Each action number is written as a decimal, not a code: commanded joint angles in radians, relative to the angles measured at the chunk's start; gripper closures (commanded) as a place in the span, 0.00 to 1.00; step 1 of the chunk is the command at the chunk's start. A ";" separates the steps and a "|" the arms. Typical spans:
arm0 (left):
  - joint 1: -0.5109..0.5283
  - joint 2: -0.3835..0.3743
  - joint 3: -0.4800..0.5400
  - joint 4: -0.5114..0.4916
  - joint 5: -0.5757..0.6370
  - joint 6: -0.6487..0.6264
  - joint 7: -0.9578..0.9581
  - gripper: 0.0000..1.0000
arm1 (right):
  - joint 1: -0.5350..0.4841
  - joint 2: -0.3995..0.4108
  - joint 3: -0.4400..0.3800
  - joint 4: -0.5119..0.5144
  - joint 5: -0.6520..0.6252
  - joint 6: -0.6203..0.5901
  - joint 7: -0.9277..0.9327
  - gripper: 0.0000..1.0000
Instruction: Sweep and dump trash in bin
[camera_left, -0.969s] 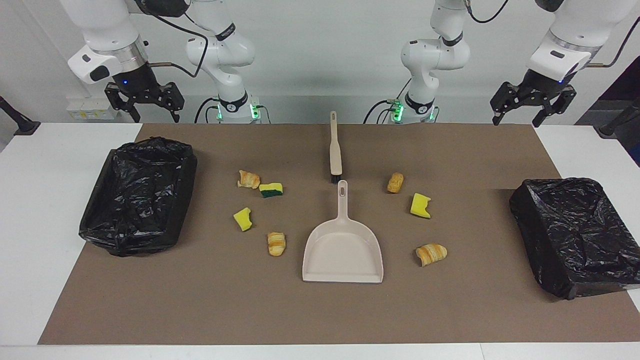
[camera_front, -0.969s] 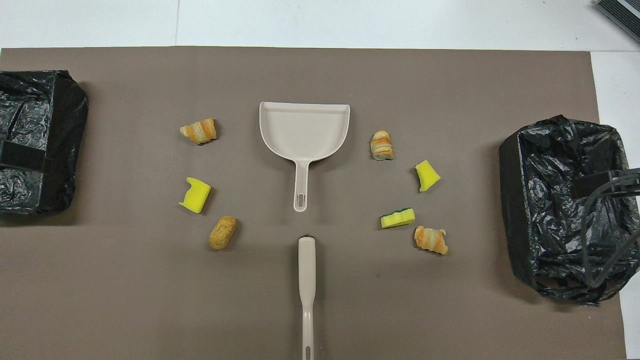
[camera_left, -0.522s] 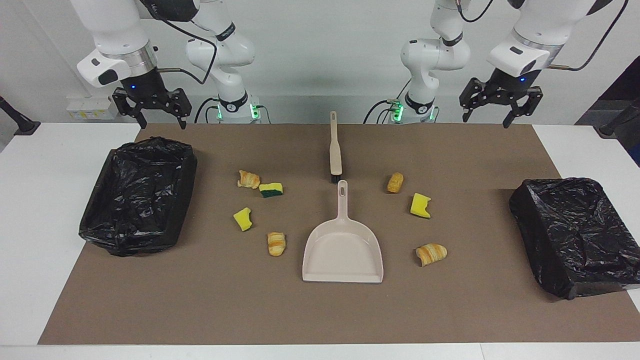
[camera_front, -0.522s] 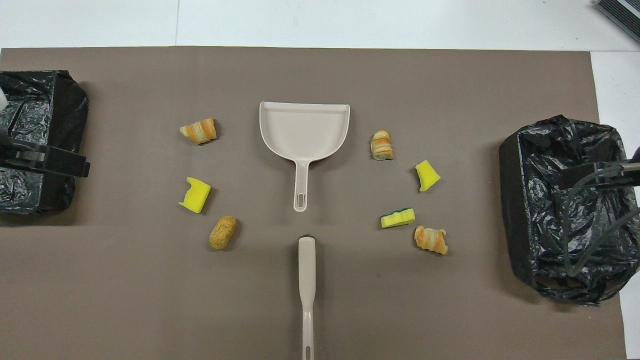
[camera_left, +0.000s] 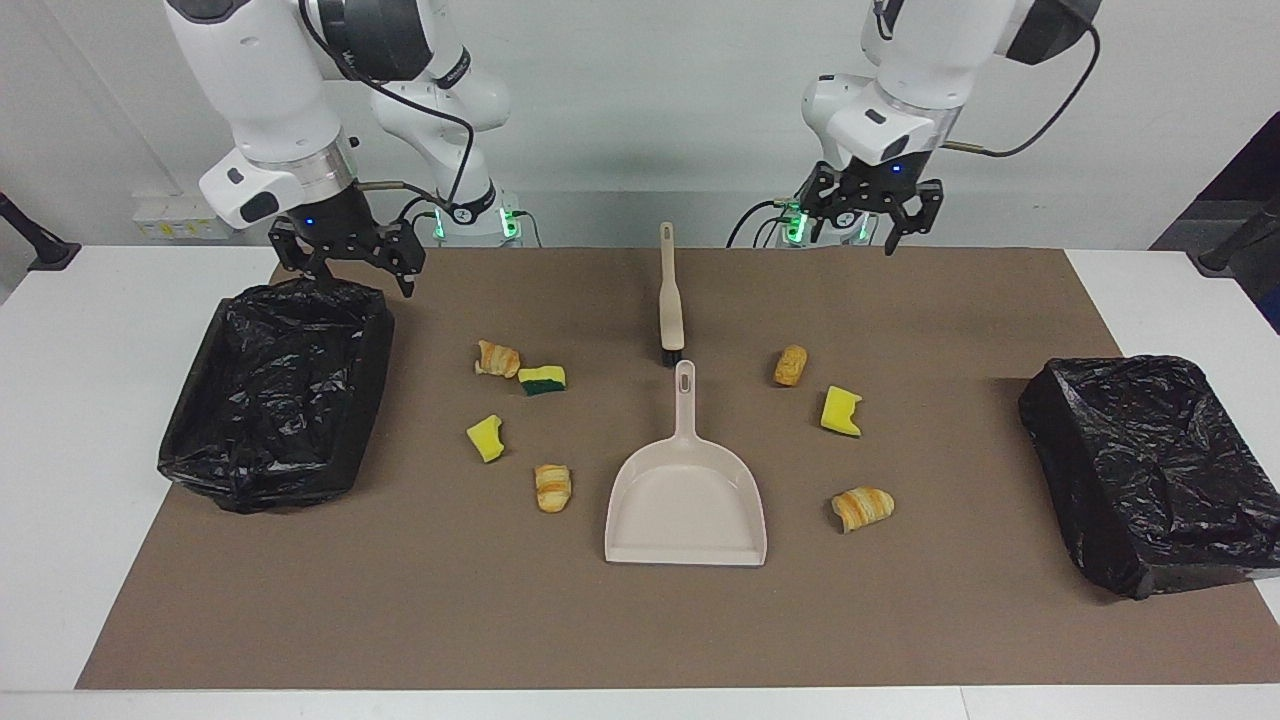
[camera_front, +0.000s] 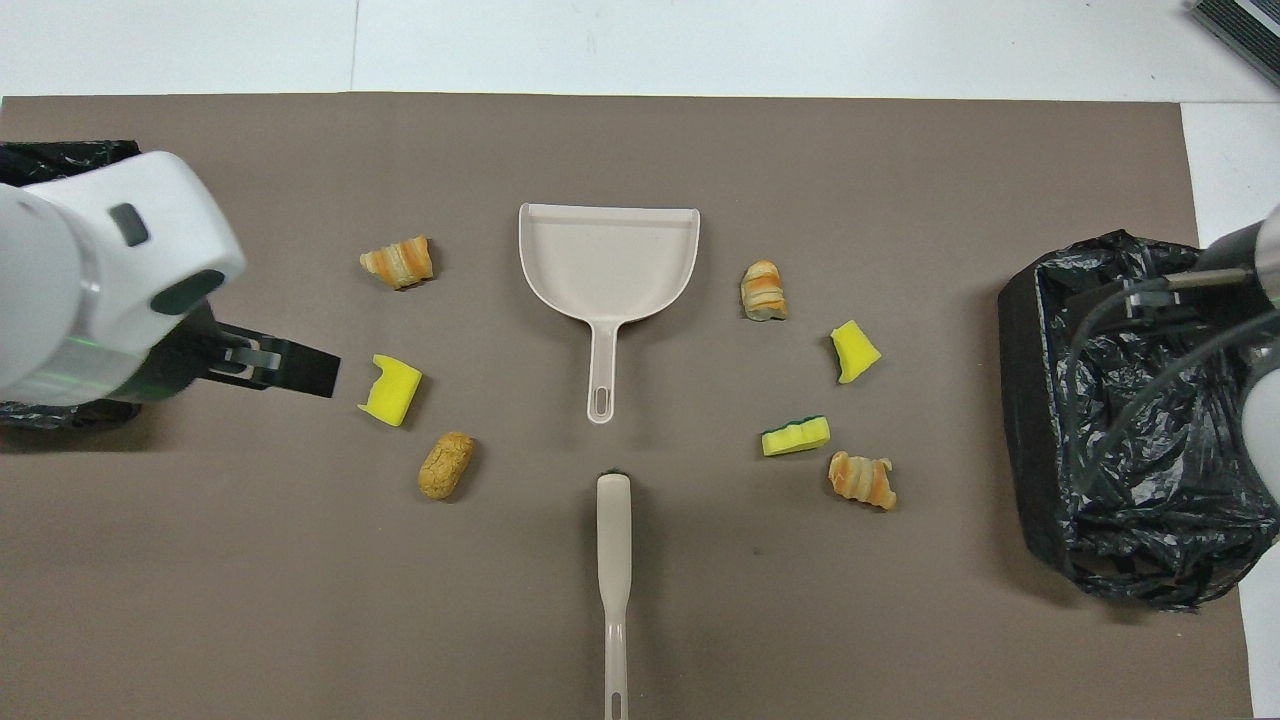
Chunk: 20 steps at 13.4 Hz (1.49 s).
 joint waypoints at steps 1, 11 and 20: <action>-0.145 -0.111 0.019 -0.231 -0.011 0.130 -0.142 0.00 | 0.021 0.036 0.008 0.033 0.035 0.034 0.073 0.00; -0.523 -0.048 0.019 -0.636 -0.011 0.575 -0.483 0.00 | 0.257 0.212 0.021 0.007 0.099 0.315 0.558 0.00; -0.589 -0.040 0.018 -0.733 -0.013 0.650 -0.568 0.15 | 0.470 0.418 0.050 0.013 0.060 0.429 0.652 0.00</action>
